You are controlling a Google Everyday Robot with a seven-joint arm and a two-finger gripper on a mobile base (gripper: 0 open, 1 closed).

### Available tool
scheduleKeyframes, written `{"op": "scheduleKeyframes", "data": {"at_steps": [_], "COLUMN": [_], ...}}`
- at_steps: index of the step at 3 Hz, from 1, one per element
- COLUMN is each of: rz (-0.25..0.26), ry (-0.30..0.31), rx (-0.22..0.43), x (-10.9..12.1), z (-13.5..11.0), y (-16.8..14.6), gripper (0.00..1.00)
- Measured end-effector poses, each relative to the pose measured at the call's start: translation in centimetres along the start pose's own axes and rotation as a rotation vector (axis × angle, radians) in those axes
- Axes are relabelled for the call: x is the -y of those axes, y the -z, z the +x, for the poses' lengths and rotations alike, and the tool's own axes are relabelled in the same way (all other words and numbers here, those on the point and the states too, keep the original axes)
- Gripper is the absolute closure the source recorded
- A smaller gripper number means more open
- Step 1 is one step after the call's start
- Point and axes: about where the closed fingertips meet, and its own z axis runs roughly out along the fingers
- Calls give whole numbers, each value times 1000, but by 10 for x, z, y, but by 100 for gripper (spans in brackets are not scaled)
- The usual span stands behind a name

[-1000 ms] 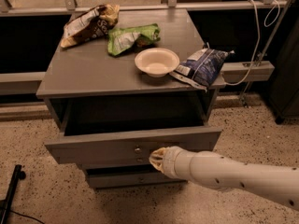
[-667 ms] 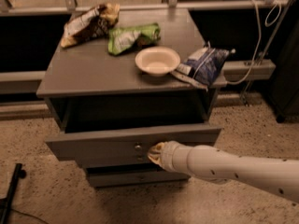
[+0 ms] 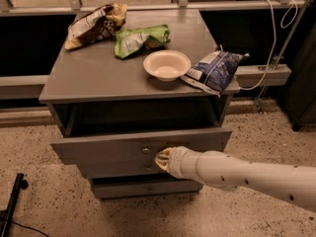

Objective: Close top drawer

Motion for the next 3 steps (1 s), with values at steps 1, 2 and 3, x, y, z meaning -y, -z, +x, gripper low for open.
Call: {"op": "scheduleKeyframes", "data": {"at_steps": [1, 2, 3], "rz": [5, 3, 11], "ry": [-4, -3, 3], "rx": [8, 15, 22], "x": [10, 18, 28], "z": [2, 5, 1], "y": [-13, -26, -32], "gripper": [100, 100, 100]}}
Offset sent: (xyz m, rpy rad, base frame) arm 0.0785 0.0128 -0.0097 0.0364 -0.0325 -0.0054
